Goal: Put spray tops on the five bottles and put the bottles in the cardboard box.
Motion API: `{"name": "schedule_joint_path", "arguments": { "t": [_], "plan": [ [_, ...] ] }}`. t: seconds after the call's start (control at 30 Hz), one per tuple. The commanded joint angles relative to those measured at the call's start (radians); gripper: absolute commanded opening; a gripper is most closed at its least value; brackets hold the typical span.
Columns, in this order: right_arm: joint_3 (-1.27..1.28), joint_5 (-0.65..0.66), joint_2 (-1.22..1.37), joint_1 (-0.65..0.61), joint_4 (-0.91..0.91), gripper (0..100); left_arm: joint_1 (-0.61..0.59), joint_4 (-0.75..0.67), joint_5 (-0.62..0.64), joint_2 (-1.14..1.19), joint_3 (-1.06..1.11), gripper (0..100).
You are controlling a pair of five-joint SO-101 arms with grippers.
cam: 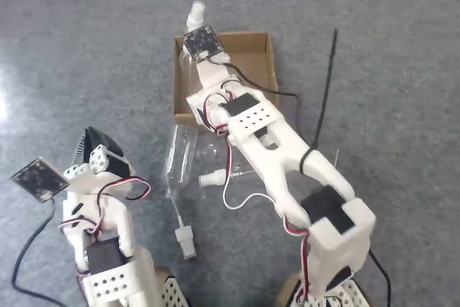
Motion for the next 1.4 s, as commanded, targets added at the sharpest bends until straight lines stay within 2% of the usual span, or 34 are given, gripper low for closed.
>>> {"name": "schedule_joint_path", "arguments": {
  "t": [0.0,0.27,0.47,0.8,1.03,1.23,1.37],
  "plan": [
    [-0.008,0.012,-0.124,-0.005,0.073,28.9,-0.006,-0.012,-0.006,-0.015,-0.010,2],
    [-0.008,0.017,-0.236,-0.004,0.213,29.2,-0.009,-0.011,-0.006,-0.015,-0.010,2],
    [-0.008,0.029,-0.418,0.001,0.377,29.2,-0.058,-0.014,-0.006,-0.015,-0.010,2],
    [-0.008,0.238,-0.674,0.010,0.670,29.2,-0.061,-0.014,-0.006,-0.017,-0.010,2],
    [-0.006,0.315,-0.748,0.012,0.883,29.2,-0.057,-0.014,-0.006,-0.017,-0.010,2],
    [-0.003,0.391,-0.748,0.005,0.949,29.2,-0.057,-0.014,-0.006,-0.017,-0.010,2],
    [0.084,0.404,-0.748,-0.031,0.889,29.2,-0.058,-0.014,-0.006,-0.017,-0.010,2]
  ]
}}
